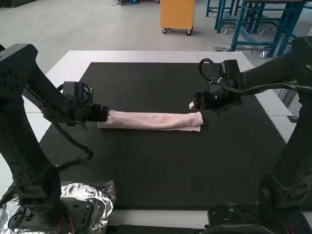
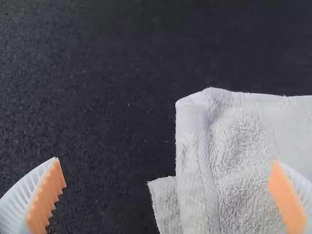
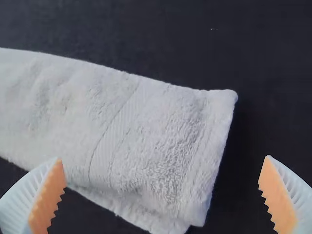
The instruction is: Fold the towel.
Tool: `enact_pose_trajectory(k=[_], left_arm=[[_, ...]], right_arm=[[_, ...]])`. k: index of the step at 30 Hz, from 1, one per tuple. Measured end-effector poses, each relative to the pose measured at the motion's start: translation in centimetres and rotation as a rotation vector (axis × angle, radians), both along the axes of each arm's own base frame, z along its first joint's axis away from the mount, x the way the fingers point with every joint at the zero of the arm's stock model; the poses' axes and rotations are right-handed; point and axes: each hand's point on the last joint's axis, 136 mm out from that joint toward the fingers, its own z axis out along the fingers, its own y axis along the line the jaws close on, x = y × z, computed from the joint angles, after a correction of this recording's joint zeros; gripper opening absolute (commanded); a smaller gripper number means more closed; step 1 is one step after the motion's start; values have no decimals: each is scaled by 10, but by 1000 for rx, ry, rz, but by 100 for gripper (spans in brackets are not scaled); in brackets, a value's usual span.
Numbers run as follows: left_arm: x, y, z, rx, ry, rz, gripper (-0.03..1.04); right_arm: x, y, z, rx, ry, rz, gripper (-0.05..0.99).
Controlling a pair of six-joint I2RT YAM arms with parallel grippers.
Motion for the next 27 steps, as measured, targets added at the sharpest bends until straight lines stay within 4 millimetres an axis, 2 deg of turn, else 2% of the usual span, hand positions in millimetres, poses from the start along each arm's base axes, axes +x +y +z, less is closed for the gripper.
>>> enact_pose_trajectory(k=[7,12,14,16,17,19,20,21,27], left_arm=[[2,-2,16,-4,-38,1,97],[2,-2,16,-6,-36,3,97],[2,-2,15,-7,-33,3,97],[1,-2,14,-7,-26,3,97],[1,-2,14,-7,-22,3,97],[3,-2,16,-7,-26,3,97],[5,-2,19,-7,-32,3,97],[8,-2,21,-7,-39,3,97],[12,-2,26,-7,-47,3,97]], right_arm=[[3,1,-49,-14,85,-11,91],[5,1,-66,-22,114,-11,90],[5,3,-70,-24,116,-8,86],[6,3,-73,-32,111,-9,74],[7,3,-73,-34,108,-10,63],[8,3,-77,-48,102,-10,32],[8,3,-77,-49,94,-13,8],[8,5,-79,-42,85,-7,-3],[6,7,-79,-26,54,-2,-2]])
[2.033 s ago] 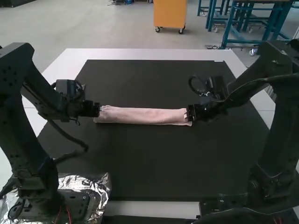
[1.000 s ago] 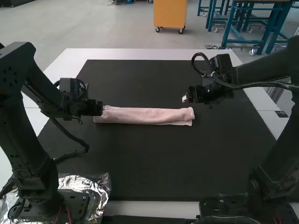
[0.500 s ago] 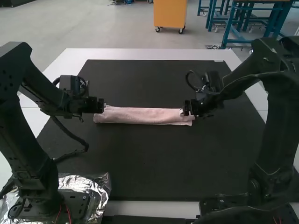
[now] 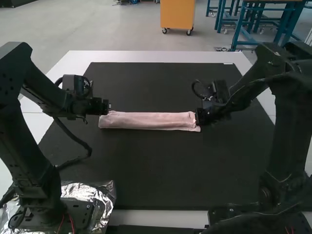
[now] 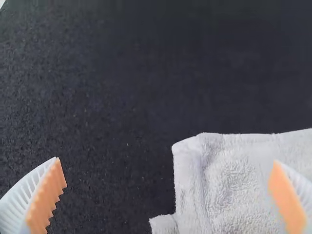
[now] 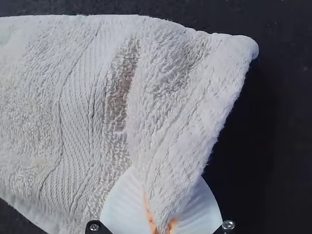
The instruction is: Fold the towel.
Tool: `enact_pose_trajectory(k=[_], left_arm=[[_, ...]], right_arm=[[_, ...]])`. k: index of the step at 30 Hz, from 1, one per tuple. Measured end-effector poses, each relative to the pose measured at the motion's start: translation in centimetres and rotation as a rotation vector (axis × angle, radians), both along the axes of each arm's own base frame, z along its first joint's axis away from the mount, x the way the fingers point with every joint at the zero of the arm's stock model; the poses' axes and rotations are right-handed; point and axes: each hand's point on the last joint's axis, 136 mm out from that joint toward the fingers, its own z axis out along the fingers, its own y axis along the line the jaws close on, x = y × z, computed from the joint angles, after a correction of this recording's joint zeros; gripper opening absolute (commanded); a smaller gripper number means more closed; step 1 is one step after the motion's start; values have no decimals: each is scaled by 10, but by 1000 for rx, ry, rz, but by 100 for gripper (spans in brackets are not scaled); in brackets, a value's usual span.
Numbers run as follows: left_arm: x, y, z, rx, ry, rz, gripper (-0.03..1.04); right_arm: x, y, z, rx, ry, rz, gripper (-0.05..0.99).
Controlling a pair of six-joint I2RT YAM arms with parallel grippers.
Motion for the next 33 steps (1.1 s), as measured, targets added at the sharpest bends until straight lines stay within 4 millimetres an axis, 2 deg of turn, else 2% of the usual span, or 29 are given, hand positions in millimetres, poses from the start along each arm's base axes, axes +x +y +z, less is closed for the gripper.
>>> enact_pose_trajectory(k=[2,4,8,10,12,13,17,20,23,28,33], left_arm=[[0,0,0,0,0,0,97],[1,0,1,0,-2,0,97],[6,0,8,1,-18,1,97],[10,1,12,3,-30,4,97],[12,2,15,6,-39,8,97],[12,2,16,7,-40,10,97],[13,4,16,13,-42,18,97],[13,6,16,16,-42,26,97],[13,12,16,18,-44,41,97],[13,25,17,21,-51,72,97],[7,27,10,22,-37,75,97]], right_arm=[[-5,-6,4,14,13,-6,-3],[-4,-25,18,35,0,-48,-3],[25,-82,81,70,-142,-186,-3],[33,-89,109,85,-202,-207,-3],[34,-69,120,104,-224,-165,-3],[30,-50,119,112,-217,-125,-3],[4,32,95,136,-153,49,-3],[-16,74,73,139,-95,138,-3],[-20,100,63,143,-72,182,-2],[-17,135,65,153,-87,230,-3],[-17,166,66,156,-98,275,-2]])
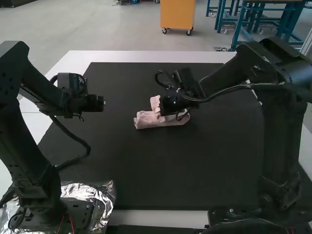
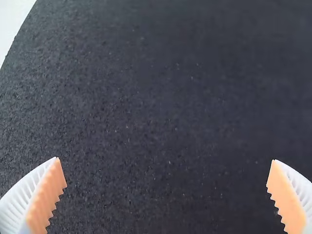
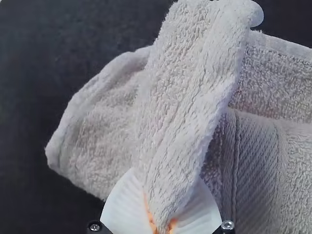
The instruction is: Fold the towel.
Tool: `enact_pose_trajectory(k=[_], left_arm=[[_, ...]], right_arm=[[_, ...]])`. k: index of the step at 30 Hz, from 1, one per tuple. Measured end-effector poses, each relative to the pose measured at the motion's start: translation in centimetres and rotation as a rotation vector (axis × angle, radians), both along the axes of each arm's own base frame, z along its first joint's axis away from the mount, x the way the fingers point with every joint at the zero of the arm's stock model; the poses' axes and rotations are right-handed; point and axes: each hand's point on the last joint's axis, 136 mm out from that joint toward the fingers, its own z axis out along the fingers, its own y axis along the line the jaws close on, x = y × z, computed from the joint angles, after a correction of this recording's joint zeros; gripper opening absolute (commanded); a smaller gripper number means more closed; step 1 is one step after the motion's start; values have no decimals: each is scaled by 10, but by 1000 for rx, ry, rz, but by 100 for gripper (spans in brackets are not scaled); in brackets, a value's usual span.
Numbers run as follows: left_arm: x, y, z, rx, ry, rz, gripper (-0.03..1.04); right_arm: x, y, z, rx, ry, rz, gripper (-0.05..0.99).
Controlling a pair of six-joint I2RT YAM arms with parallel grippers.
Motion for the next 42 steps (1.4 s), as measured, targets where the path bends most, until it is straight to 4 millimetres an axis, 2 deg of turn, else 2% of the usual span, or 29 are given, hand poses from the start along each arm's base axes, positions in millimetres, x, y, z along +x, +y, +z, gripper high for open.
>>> enact_pose_trajectory(k=[6,7,9,13,15,18,21,22,23,26,27,29,31,34,38,42], left_arm=[[-5,0,-5,2,-11,-1,97],[-7,0,-6,2,-7,-1,97],[-9,0,-9,5,0,-3,97],[-11,-1,-11,8,-3,-4,97],[-10,-1,-9,10,-11,-5,97],[-9,-1,-6,12,-24,-6,97],[-8,-1,-5,13,-32,-7,97],[-8,0,-4,13,-34,-6,97],[-7,0,-4,13,-36,-6,97],[-7,0,-4,15,-37,-3,97],[-7,0,-3,17,-38,-1,97],[-6,2,-2,26,-45,9,97],[-4,2,1,43,-59,20,97],[-3,-3,3,66,-68,26,97],[-1,-9,8,102,-87,40,97],[2,-10,17,144,-120,68,97]], right_arm=[[-3,27,-11,-12,6,43,-2],[-4,31,-13,-17,9,48,5],[-8,36,-19,-29,25,58,31],[-19,48,-23,-54,56,90,67],[-21,54,-17,-62,63,104,75],[-20,63,2,-42,57,123,79],[-19,65,37,3,12,130,78],[-19,66,55,26,-14,131,73],[-18,65,71,47,-39,131,59],[-14,59,117,118,-119,131,4],[-10,55,129,146,-155,125,-2],[1,42,142,201,-222,92,-2],[8,28,133,214,-249,64,-2],[5,14,96,194,-217,41,-2],[-2,10,56,173,-180,39,-2],[0,11,39,177,-185,39,-2]])
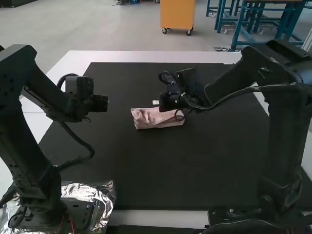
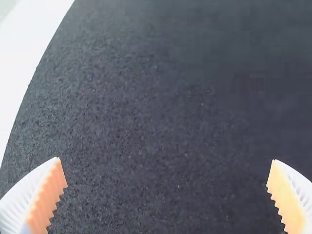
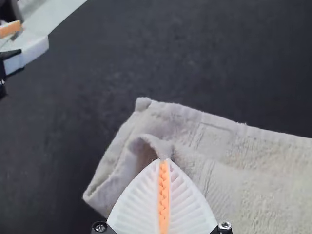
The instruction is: Fold the towel.
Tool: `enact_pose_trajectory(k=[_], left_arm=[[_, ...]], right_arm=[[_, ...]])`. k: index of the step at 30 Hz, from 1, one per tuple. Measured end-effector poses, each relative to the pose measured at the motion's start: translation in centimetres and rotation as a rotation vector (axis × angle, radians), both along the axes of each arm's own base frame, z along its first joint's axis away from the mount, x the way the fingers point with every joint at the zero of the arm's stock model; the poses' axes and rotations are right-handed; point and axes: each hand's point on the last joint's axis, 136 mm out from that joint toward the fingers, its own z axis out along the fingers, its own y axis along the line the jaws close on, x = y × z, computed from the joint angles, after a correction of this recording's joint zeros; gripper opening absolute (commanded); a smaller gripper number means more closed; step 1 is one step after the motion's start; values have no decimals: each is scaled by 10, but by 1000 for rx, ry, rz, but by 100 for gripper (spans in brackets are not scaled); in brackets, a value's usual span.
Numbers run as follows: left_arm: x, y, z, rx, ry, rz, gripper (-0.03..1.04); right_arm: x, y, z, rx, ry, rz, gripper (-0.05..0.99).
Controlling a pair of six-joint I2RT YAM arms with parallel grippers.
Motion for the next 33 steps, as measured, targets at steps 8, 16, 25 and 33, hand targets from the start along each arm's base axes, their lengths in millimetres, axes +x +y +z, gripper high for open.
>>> enact_pose_trajectory(k=[8,16,25,33], left_arm=[[1,4,3,38,-6,26,97],[5,5,8,49,-9,29,97],[14,4,23,52,-14,27,97],[17,4,76,44,-108,29,97]], right_arm=[[11,7,-27,26,-27,-3,-2],[18,12,-80,6,18,-9,-2],[32,20,-99,15,12,-19,-2],[36,-1,-51,17,53,-76,42]])
